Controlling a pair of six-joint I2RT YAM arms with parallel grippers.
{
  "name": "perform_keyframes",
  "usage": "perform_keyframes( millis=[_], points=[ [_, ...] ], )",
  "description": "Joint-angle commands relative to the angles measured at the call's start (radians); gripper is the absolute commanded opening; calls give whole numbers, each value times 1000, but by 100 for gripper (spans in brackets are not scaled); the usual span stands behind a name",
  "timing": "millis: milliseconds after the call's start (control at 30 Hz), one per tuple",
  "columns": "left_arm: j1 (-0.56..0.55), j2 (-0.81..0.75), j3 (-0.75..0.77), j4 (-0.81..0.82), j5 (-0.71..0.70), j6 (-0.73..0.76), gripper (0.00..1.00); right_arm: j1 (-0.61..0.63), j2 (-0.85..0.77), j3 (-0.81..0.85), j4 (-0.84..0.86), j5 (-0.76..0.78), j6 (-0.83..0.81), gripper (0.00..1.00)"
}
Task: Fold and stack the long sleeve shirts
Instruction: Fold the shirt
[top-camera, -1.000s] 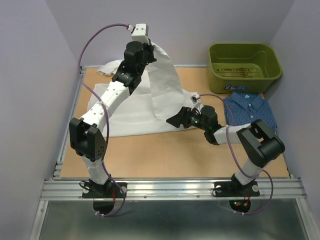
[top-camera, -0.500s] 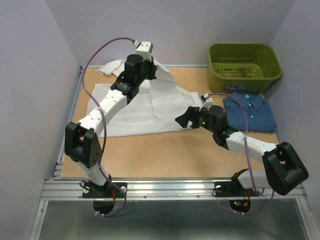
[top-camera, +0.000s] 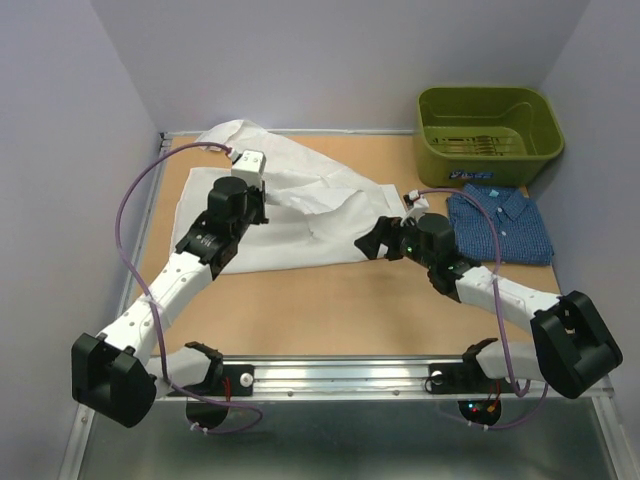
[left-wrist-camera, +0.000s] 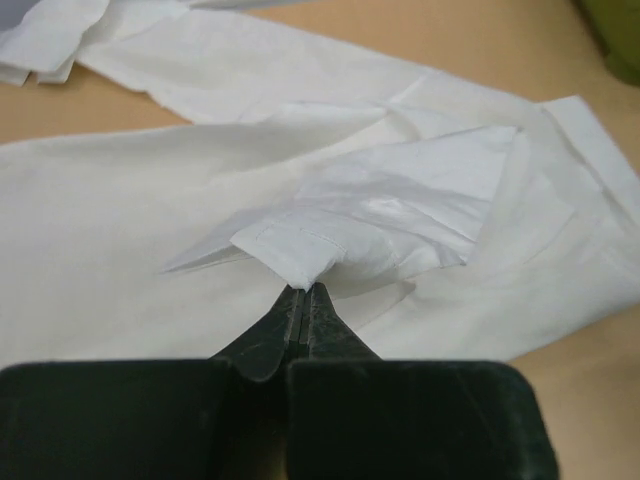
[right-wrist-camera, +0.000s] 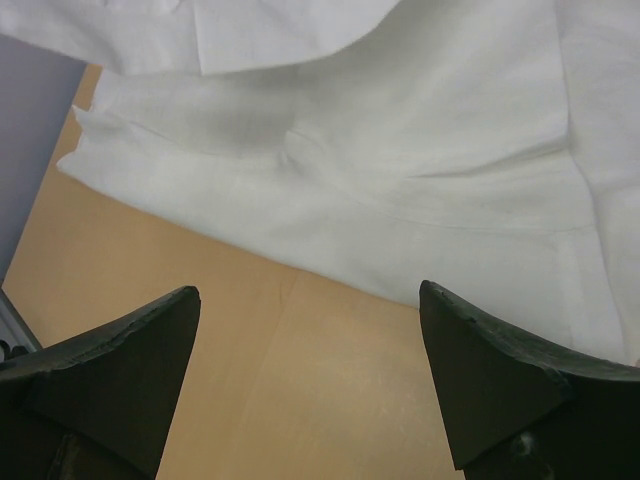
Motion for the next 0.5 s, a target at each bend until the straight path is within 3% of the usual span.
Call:
perform_keyframes(
  millis=[0,167,300,467],
  points=[
    [4,-55,-72,-37,-210,15,0,-2,-31,-5,7,6,-20,95],
    [4,-100,-181,41,-347,76,0,-1,-37,-3,1,0,-22,95],
    [4,-109,-231,76,-497,67,0,-1,-53,9,-23,-6,-31,95],
    [7,-124,-281,84,-569,16,0,-1,-68,18,-47,-4,-59,95]
  ],
)
